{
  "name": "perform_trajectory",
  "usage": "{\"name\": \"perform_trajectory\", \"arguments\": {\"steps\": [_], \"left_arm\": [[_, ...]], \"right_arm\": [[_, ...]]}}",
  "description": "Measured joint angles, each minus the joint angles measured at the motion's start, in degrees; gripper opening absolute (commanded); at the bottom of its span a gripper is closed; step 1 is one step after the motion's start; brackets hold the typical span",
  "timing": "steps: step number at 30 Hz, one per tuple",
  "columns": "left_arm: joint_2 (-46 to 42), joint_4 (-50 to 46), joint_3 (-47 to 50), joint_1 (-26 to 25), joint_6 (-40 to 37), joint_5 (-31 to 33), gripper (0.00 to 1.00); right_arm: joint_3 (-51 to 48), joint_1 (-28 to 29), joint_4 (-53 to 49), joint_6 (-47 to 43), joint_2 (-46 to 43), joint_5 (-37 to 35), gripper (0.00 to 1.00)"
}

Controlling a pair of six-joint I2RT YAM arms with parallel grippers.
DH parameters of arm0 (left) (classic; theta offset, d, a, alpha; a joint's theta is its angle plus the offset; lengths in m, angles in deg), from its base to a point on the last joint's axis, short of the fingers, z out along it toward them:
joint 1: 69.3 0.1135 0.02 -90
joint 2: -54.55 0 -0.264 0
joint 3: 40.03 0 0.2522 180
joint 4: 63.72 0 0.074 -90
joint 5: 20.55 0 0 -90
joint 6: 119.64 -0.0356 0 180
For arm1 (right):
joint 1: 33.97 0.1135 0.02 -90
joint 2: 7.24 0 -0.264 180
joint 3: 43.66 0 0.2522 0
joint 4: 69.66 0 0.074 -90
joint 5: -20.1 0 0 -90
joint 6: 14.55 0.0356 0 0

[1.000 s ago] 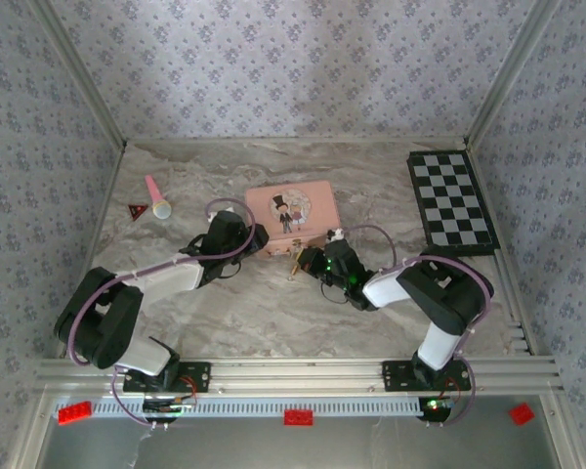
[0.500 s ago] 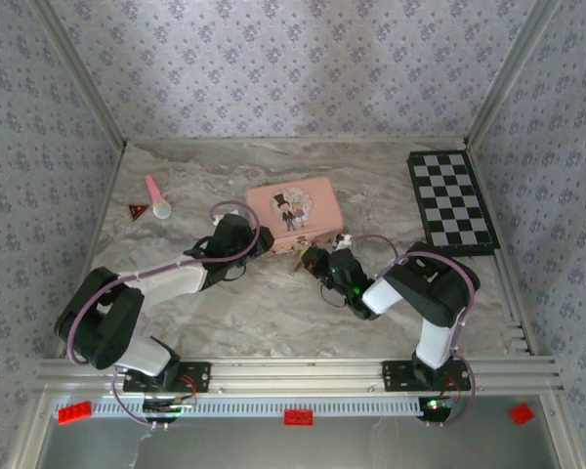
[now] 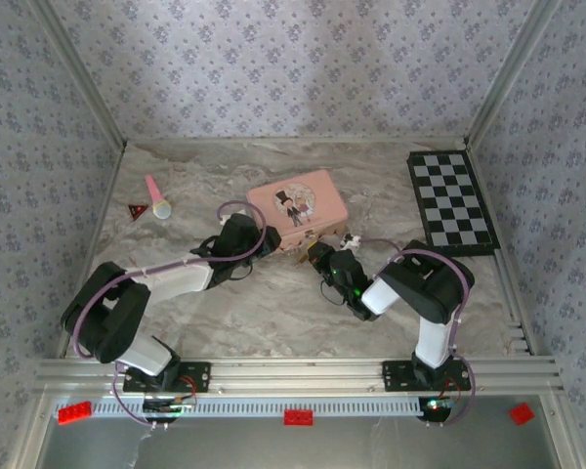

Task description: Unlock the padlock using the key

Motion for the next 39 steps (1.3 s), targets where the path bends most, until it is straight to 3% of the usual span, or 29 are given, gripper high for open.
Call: {"name": "perform_trajectory", "arguments": {"steps": [17, 35, 39], "left_arm": [[2.60, 0.13, -2.40, 0.13, -0.02, 0.31, 0.60], [5.46, 2.45, -3.80, 2.54, 0.22, 0.13, 0.60], [5.81, 2.99, -3.80, 2.64, 0.22, 0.11, 0.60]], "right_arm": [[-1.42, -1.25, 4.57, 2.60, 1.79, -2.40, 0.00], [-3.28, -6.75, 8.00, 2.62, 2.19, 2.97, 0.00], [-3.41, -6.75, 8.00, 1.97, 2.23, 3.32, 0.06]]}}
